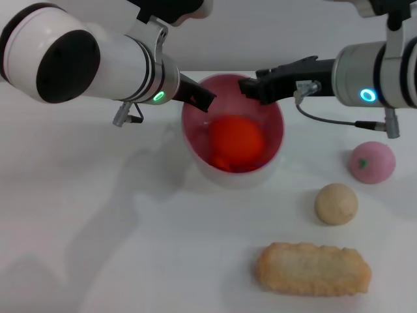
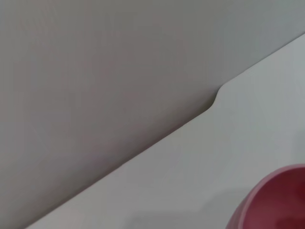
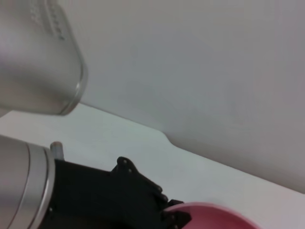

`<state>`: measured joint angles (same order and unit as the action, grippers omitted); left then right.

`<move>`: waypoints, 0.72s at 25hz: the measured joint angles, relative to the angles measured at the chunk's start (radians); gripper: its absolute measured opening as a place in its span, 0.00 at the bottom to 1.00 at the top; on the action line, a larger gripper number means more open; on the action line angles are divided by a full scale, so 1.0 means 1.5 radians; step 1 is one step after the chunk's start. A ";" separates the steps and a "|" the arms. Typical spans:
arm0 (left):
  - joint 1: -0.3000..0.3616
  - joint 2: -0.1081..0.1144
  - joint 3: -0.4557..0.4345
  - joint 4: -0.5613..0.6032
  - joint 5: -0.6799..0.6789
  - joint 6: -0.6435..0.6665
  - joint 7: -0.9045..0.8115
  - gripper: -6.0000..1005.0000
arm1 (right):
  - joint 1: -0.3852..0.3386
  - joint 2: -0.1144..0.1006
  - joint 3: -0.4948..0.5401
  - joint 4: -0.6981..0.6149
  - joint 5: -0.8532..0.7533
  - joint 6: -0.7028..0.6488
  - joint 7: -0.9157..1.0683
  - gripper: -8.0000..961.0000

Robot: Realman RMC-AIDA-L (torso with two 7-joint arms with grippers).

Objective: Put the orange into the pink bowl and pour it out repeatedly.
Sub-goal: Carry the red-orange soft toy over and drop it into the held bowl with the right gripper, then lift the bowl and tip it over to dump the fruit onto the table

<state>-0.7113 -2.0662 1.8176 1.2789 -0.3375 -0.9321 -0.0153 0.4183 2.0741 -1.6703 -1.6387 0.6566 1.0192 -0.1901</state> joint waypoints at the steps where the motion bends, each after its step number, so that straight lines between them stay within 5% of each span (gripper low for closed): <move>1: 0.000 0.000 0.000 0.000 -0.001 0.002 0.007 0.05 | -0.005 0.000 0.004 -0.005 0.000 0.000 0.001 0.21; 6: 0.000 0.000 0.001 0.000 0.006 0.015 0.017 0.05 | -0.029 -0.001 0.063 -0.013 -0.004 0.003 0.011 0.42; 11: 0.002 0.000 0.010 0.003 0.014 0.040 0.064 0.05 | -0.098 -0.002 0.257 -0.018 -0.021 0.049 0.023 0.52; 18: 0.043 -0.004 0.201 0.000 0.203 0.305 0.171 0.05 | -0.167 -0.001 0.402 0.017 -0.024 0.065 -0.005 0.53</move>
<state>-0.6463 -2.0716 2.1186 1.2783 -0.0338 -0.4751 0.2410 0.1671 2.0725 -1.0672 -1.6135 0.6212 1.1174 -0.1978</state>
